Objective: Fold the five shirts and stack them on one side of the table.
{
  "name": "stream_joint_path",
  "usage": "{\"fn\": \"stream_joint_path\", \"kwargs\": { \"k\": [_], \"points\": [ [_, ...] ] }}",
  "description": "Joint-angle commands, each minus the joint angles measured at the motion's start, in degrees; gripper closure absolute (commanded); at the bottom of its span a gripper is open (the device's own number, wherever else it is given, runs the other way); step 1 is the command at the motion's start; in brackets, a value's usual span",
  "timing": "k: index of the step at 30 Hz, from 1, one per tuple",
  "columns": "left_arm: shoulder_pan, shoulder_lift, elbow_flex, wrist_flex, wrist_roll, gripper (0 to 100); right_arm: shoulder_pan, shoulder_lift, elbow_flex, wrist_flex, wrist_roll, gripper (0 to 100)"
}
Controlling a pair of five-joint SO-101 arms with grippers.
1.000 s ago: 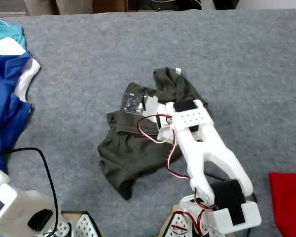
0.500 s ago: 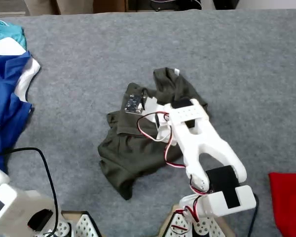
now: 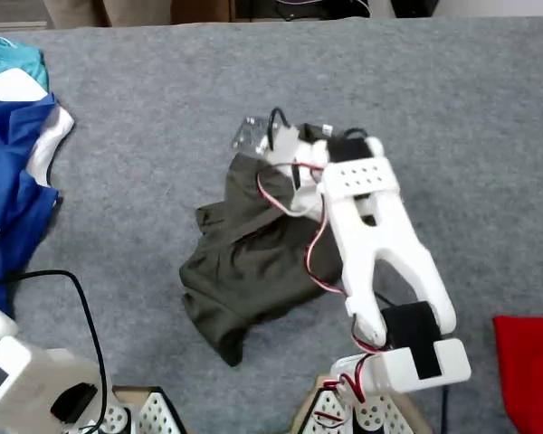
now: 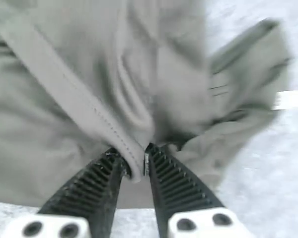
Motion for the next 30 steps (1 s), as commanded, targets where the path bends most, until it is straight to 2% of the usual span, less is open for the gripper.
{"fn": "stream_joint_path", "kwargs": {
  "k": [1, 11, 14, 22, 25, 30],
  "points": [
    [-0.2, -0.9, -0.4, -0.4, -0.3, 98, 0.9, 0.0, -9.7, 3.3, -0.7, 94.7],
    [-0.3, -0.9, -0.4, -0.4, -0.3, 98, 0.7, 0.1, -27.2, 6.0, -0.8, 94.9],
    [-0.3, -0.9, -0.4, -0.4, -0.3, 98, 0.7, 0.0, -32.2, 6.2, -0.8, 99.7],
    [0.2, -0.9, -0.4, -0.3, -0.2, 98, -0.9, 0.1, -51.1, 14.8, -0.8, 99.5],
    [2.0, -0.9, 0.0, 0.2, -0.2, 98, -1.8, 0.1, -57.4, 18.1, -0.8, 99.5],
    [8.4, -0.9, -0.4, 6.7, -0.1, 98, -3.5, 0.1, -64.1, 22.7, -0.8, 99.5]
  ]
}}
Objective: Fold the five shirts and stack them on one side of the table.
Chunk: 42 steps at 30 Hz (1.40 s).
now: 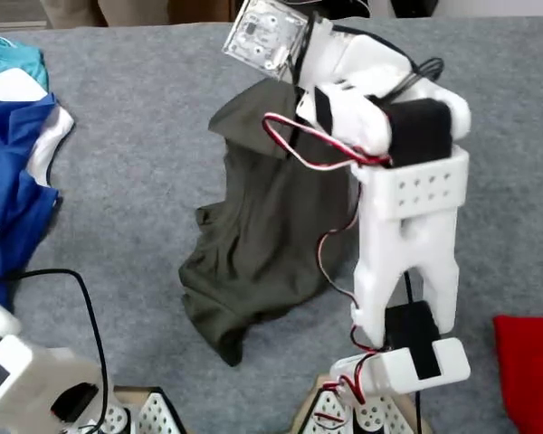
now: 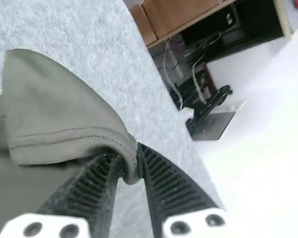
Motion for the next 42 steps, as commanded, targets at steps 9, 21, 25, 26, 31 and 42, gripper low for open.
{"fn": "stream_joint_path", "kwargs": {
  "k": [9, 21, 25, 26, 31, 42],
  "points": [
    [28.9, -1.0, -1.8, 5.1, -0.2, 98, -5.0, 0.1, -7.7, 4.0, -0.8, 99.5],
    [63.4, -20.4, 17.1, 3.1, 1.5, 94, -0.3, 0.1, -6.2, 5.8, -0.7, 99.5],
    [72.3, -28.2, 29.8, -3.7, 8.5, 88, 4.8, 0.0, -5.1, 6.9, -0.3, 99.5],
    [74.5, -29.7, 31.8, -4.5, 10.1, 87, 5.8, 0.0, -5.1, 7.5, -0.3, 99.5],
    [83.9, -32.5, 35.2, -6.3, 17.1, 83, 10.9, 0.0, -5.0, 10.2, 1.7, 99.5],
    [94.9, -25.5, 42.6, -14.8, 25.5, 74, 15.7, 0.0, 7.8, 10.3, 3.1, 99.5]
  ]
}}
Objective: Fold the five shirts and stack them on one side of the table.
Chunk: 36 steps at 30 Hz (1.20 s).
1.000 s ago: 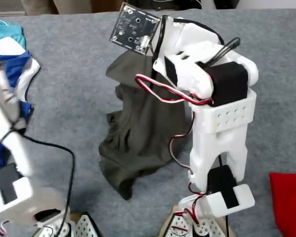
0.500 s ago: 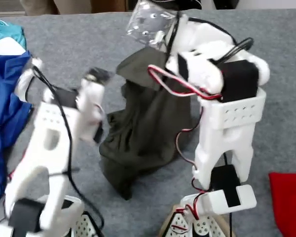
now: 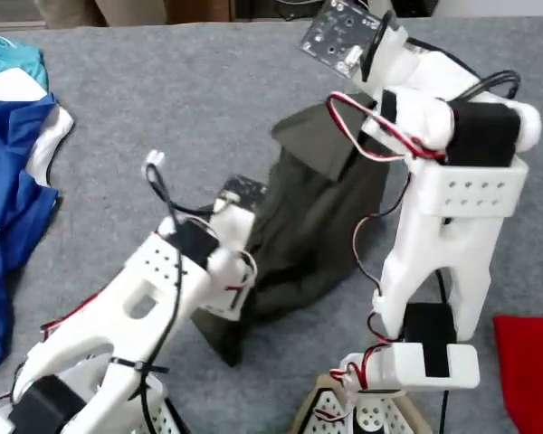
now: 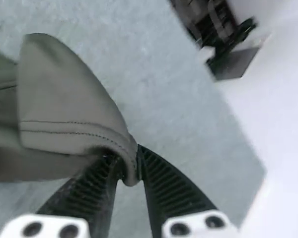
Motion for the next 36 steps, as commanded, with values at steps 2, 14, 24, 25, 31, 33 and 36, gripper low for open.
{"fn": "stream_joint_path", "kwargs": {
  "k": [2, 14, 24, 25, 31, 33, 36],
  "points": [
    [5.3, 3.3, 1.2, -1.1, 0.9, 74, 1.0, 0.0, 9.2, -3.3, 0.2, 99.5],
    [2.0, 5.2, -1.4, -1.1, 0.3, 97, -5.1, 0.0, 35.8, -30.2, -7.0, 99.5],
    [-36.2, 5.3, -18.6, -0.6, -9.6, 98, -21.4, 0.2, 29.5, -43.9, -23.0, 99.5],
    [-40.0, 5.3, -21.2, -0.6, -10.6, 98, -22.8, 0.2, 28.6, -44.1, -24.3, 99.5],
    [-55.9, 5.3, -38.2, 3.3, -17.7, 98, -28.9, 0.1, 20.9, -44.0, -31.3, 99.5],
    [-60.2, 5.2, -44.7, 3.3, -17.9, 98, -29.6, 0.1, 17.5, -44.0, -33.5, 99.5],
    [-65.6, 5.2, -54.5, 3.3, -17.8, 98, -29.2, -0.4, 13.1, -44.0, -36.7, 99.5]
  ]
}}
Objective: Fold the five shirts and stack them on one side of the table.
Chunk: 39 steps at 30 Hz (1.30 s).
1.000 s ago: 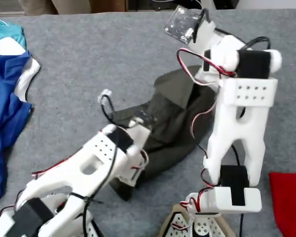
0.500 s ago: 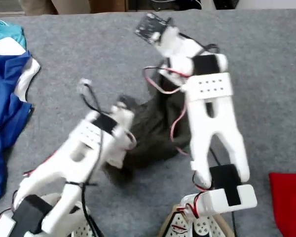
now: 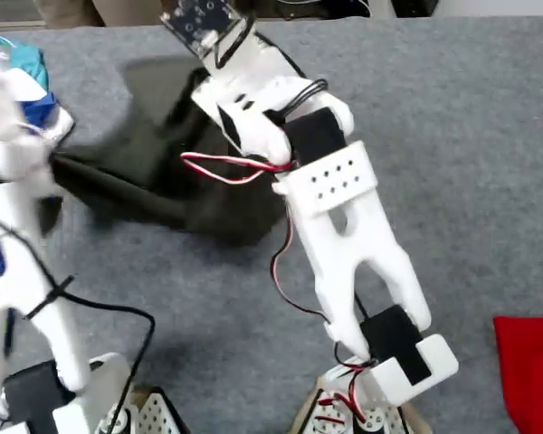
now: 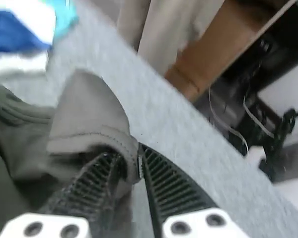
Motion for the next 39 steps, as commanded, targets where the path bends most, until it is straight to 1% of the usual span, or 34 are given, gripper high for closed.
{"fn": "stream_joint_path", "kwargs": {
  "k": [1, 3, 5, 11, 16, 24, 28, 32, 37, 39],
  "points": [
    [-6.1, -0.3, -14.2, 0.4, -0.4, 98, 0.0, -0.5, -7.3, -1.4, -3.7, 99.5],
    [-7.3, -0.3, -17.7, 1.5, -0.4, 98, 2.0, -0.3, -7.3, -0.9, -4.6, 99.5],
    [-7.0, -0.3, -19.3, 4.2, -0.4, 98, 3.7, 0.0, -5.9, 0.8, -4.7, 99.5],
    [-0.2, -0.3, -16.9, 12.8, -0.6, 98, 12.4, 0.0, 8.7, 4.4, -3.9, 99.5],
    [10.3, -0.3, -9.5, 16.6, -0.6, 98, 20.4, 0.0, 22.1, 6.0, 2.7, 99.4],
    [25.5, -0.3, 2.9, 16.9, -0.4, 98, 35.6, -0.3, 36.6, 6.3, 8.6, 99.4],
    [35.2, -0.3, 10.7, 16.9, -0.4, 98, 41.7, -0.5, 41.7, 6.3, 13.0, 99.4],
    [44.6, -0.3, 17.1, 16.7, -0.2, 98, 45.4, -0.5, 45.1, 6.3, 17.3, 99.4],
    [54.7, -0.1, 20.4, 16.6, 3.5, 98, 47.3, -0.5, 47.6, 6.9, 24.6, 98.8],
    [58.0, 0.1, 20.6, 16.6, 4.3, 98, 47.3, -0.6, 47.4, 8.4, 27.1, 93.8]
  ]
}}
